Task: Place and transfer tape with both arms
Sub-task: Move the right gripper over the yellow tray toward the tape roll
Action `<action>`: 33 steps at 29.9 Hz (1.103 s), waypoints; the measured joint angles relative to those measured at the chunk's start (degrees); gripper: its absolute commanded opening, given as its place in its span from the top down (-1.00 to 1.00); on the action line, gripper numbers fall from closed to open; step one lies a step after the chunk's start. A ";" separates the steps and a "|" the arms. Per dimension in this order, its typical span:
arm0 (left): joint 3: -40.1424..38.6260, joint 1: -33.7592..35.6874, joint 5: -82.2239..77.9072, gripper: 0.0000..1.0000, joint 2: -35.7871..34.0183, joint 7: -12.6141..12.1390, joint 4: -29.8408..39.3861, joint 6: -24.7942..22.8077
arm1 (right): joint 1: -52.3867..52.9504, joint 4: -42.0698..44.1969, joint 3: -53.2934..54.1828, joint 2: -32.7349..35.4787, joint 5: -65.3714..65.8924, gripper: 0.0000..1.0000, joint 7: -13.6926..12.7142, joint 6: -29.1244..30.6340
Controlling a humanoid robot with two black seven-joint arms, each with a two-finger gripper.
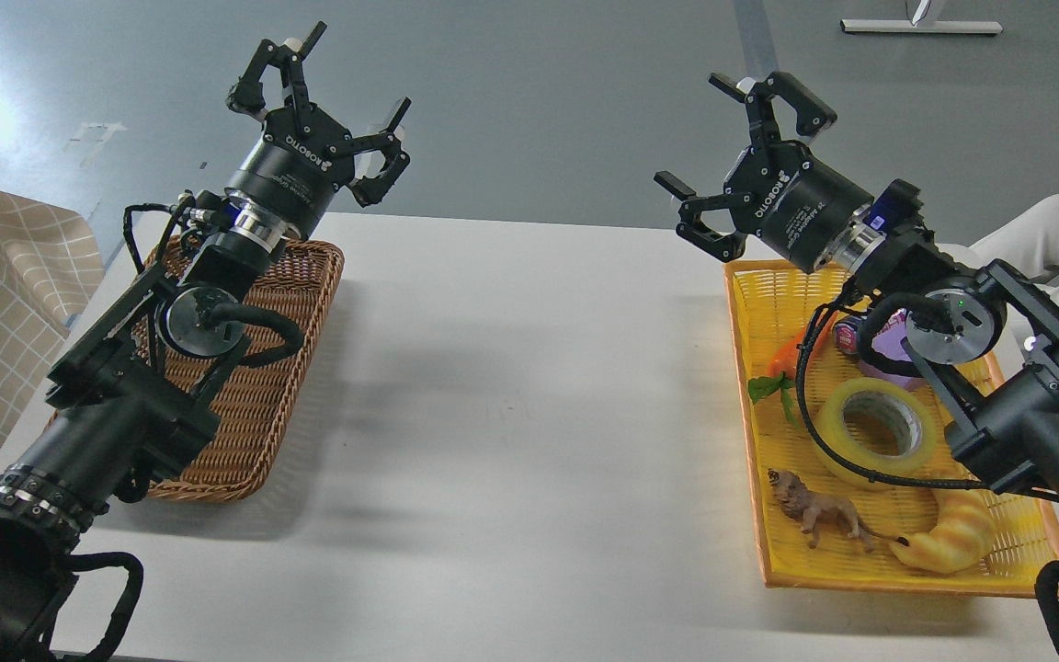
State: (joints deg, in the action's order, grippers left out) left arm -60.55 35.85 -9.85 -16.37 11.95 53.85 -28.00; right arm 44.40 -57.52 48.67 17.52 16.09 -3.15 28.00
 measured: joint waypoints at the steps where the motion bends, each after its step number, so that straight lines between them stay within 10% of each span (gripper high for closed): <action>1: 0.00 0.00 0.00 -0.95 -0.07 0.00 0.00 0.00 | 0.90 -0.20 -1.82 0.89 0.83 -1.00 0.00 0.00; 33: -0.04 0.17 0.00 -0.96 0.16 0.01 0.10 0.00 | 5.60 -20.58 -9.83 31.25 41.95 -1.00 -2.06 0.02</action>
State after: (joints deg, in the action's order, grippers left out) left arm -60.59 36.02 -9.84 -16.21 11.95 53.95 -28.00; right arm 50.01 -78.10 38.85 48.77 58.05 -5.21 28.02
